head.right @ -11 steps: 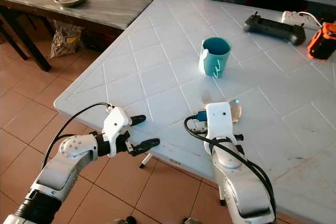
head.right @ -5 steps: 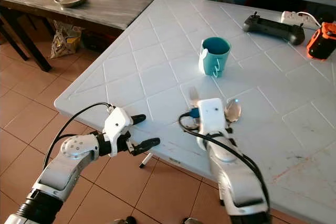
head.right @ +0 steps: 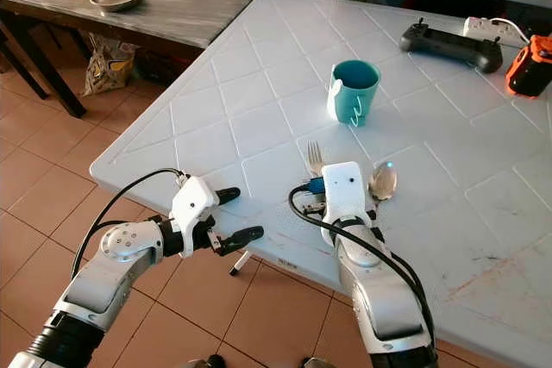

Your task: Setting the table

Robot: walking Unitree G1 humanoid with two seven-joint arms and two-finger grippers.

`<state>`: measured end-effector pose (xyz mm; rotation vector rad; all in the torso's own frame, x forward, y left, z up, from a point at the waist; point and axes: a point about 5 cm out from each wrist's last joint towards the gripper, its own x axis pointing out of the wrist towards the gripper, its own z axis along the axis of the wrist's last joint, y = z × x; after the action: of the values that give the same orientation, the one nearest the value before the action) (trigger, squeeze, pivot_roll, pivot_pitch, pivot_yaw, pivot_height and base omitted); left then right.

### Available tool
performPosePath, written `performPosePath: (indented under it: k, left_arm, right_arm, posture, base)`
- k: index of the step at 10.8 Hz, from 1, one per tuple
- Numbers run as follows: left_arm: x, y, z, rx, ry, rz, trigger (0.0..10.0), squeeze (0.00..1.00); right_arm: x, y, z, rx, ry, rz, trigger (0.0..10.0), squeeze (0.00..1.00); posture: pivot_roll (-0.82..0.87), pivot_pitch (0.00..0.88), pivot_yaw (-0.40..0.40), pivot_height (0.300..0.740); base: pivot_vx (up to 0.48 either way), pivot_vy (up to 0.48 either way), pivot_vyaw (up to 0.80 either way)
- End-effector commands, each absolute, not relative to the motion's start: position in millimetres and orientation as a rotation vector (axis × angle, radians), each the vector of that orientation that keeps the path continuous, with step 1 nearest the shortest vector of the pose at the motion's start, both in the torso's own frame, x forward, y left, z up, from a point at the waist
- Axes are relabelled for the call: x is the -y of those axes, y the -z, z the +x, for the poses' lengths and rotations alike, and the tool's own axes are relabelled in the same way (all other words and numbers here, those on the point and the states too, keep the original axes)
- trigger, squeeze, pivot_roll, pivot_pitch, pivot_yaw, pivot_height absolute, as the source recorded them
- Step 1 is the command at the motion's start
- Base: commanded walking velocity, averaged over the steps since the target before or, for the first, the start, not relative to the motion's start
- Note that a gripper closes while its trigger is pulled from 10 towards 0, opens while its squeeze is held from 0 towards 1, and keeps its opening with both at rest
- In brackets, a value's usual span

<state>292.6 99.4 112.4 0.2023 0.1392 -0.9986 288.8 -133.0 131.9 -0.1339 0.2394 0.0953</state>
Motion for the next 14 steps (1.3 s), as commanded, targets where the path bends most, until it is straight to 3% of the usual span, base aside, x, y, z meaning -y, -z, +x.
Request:
performPosePath:
  k: [1,2,3,4,14]
  left_arm:
    - [-102,-102,290,-0.201,0.993,0.207,10.0,0.00]
    - [-101,-102,289,-0.202,0.997,0.207,10.0,0.00]
    - [-101,-101,289,-0.204,0.998,0.208,10.0,0.00]
    - [-100,-101,289,-0.206,1.002,0.209,10.0,0.00]
    - [-98,-98,288,-0.216,1.006,0.200,10.0,0.00]
  right_arm:
    - [135,-116,285,-0.317,-0.078,-0.132,10.0,1.00]
    - [133,-115,285,-0.314,-0.067,-0.124,10.0,0.61]
    - [131,-113,285,-0.322,-0.071,-0.117,10.0,0.14]
    - [130,-111,285,-0.334,-0.068,-0.081,10.0,0.00]
    - [104,-117,291,-0.315,-0.161,-0.063,10.0,0.00]
  posture:
    - [0.03,0.197,0.063,0.740]
    - [0.03,0.198,0.064,0.740]
    - [0.03,0.198,0.064,0.740]
    - [0.03,0.195,0.065,0.740]
    - [0.03,0.194,0.059,0.740]
  base:
    - [0.000,0.000,0.00]
    - [0.000,0.000,0.00]
    - [0.000,0.000,0.00]
    - [0.000,0.000,0.00]
    - [0.000,0.000,0.00]
